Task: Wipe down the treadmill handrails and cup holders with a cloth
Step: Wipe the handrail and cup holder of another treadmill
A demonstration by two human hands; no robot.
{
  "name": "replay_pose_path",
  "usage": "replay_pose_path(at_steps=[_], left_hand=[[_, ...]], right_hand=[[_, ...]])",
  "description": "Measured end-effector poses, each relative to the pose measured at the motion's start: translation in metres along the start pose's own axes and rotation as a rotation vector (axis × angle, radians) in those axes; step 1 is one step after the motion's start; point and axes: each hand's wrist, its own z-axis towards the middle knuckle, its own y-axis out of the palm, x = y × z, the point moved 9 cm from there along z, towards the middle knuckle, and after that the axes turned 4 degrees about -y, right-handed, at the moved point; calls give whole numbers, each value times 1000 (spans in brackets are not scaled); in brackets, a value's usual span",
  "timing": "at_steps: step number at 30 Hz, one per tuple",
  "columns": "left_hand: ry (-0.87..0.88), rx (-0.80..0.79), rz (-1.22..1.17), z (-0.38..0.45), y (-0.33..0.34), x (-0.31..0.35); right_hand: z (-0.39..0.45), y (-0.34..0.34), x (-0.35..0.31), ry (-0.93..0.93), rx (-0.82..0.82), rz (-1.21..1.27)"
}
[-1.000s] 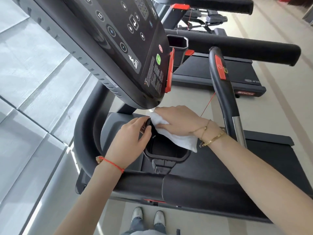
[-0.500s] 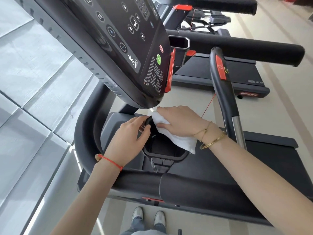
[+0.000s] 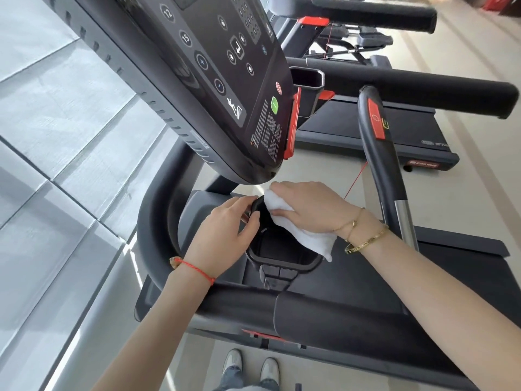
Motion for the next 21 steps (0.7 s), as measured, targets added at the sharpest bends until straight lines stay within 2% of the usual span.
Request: replay_pose_path(at_steps=[4,11,17,19,21], left_hand=[[-1,-6,0,-1,1,-1],[6,-11,27,-1,0,1],[9,-29,23,-1,1,3],[19,-24,17,-1,-1,4],[41,-13,13,-2,-1,7]], right_hand=[[-8,-2,3,54,51,-13],[-47,20,27,250,23,236],[-12,-1,5,73,26,108],[-11,1,5,84,14,115],[-22,5,12,178,30,189]])
